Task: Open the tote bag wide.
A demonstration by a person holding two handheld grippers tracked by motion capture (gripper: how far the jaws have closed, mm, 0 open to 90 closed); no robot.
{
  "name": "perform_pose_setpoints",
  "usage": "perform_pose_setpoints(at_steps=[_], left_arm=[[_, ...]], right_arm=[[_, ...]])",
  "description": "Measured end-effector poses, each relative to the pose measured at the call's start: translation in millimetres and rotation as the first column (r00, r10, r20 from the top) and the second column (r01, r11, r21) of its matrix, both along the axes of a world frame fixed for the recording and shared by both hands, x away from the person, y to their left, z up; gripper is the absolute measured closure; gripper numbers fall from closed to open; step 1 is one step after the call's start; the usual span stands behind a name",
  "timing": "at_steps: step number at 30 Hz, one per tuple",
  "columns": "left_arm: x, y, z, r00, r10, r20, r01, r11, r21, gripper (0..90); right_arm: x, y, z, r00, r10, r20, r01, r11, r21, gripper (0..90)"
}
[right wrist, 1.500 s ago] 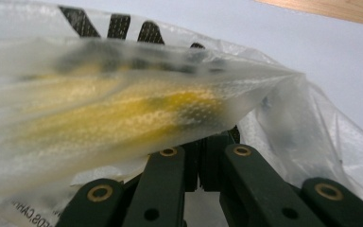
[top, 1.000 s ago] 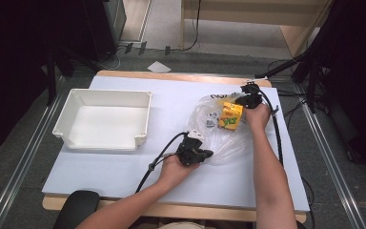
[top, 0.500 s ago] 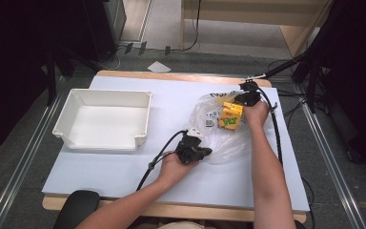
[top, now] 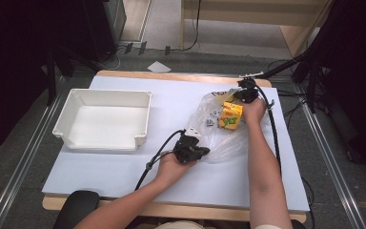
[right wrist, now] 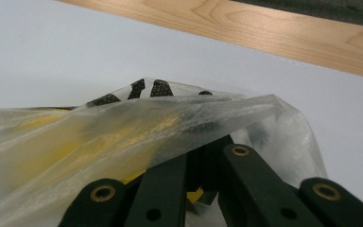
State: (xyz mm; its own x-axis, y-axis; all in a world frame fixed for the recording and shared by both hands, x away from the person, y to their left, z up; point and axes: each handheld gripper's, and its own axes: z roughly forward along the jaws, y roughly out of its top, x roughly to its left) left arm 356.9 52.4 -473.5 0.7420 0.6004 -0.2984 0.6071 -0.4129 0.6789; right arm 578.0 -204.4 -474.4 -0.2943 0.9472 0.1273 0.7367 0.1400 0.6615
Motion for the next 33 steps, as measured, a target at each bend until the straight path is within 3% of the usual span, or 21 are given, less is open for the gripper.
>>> perform_pose_setpoints(at_steps=[5, 8, 12, 14, 16, 21, 23, 27, 29, 33], left_arm=[[6.5, -0.8, 4.3, 1.0, 0.0, -0.008, 0.0, 0.9997, -0.024, 83.4], [8.8, -1.7, 10.3, 0.9999, -0.01, 0.008, 0.01, 0.9997, -0.024, 81.0], [14.6, -1.1, 17.4, 0.9997, -0.025, -0.003, 0.025, 0.9986, -0.046, 74.5], [16.2, -1.5, 18.9, 0.9994, -0.033, -0.013, 0.032, 0.9983, -0.049, 68.5], [19.3, -1.4, 24.3, 0.9988, -0.047, -0.01, 0.047, 0.9973, -0.057, 66.1], [26.7, -0.1, 34.4, 0.9982, -0.06, -0.001, 0.06, 0.9946, -0.085, 61.4], [29.2, 0.1, 38.8, 0.9973, -0.072, 0.011, 0.073, 0.9942, -0.078, 59.5], [33.4, -0.1, 44.0, 0.995, -0.1, 0.01, 0.1, 0.9929, -0.064, 55.0], [36.1, 0.6, 47.8, 0.9942, -0.104, 0.027, 0.106, 0.993, -0.053, 54.6], [43.5, 3.8, 55.8, 0.9943, -0.106, 0.013, 0.106, 0.991, -0.081, 52.3]], right_arm=[[-10.8, 0.3, 11.6, 0.9995, 0.029, -0.013, -0.029, 0.9996, 0.003, 90.0], [-18.4, 1.6, 21.9, 0.9986, 0.051, -0.016, -0.051, 0.9987, 0.01, 90.0], [-31.5, 2.0, 36.2, 0.9975, 0.07, 0.012, -0.07, 0.9969, 0.035, 90.0], [-36.1, 1.4, 39.2, 0.9961, 0.088, 0.0, -0.088, 0.9955, 0.035, 88.9], [-41.1, 0.5, 42.0, 0.9949, 0.101, 0.005, -0.101, 0.9946, 0.023, 88.7], [-53.3, -1.4, 49.3, 0.9927, 0.118, 0.025, -0.119, 0.9915, 0.053, 85.0], [-57.6, -1.7, 52.3, 0.9921, 0.121, 0.034, -0.122, 0.992, 0.03, 84.4], [-63.7, -6.6, 59.7, 0.9911, 0.125, 0.046, -0.127, 0.9901, 0.059, 82.4], [-72.6, -11.8, 65.9, 0.9901, 0.118, 0.076, -0.126, 0.986, 0.11, 80.8], [-83.4, -15.5, 70.2, 0.9893, 0.124, 0.076, -0.129, 0.9899, 0.059, 76.0]])
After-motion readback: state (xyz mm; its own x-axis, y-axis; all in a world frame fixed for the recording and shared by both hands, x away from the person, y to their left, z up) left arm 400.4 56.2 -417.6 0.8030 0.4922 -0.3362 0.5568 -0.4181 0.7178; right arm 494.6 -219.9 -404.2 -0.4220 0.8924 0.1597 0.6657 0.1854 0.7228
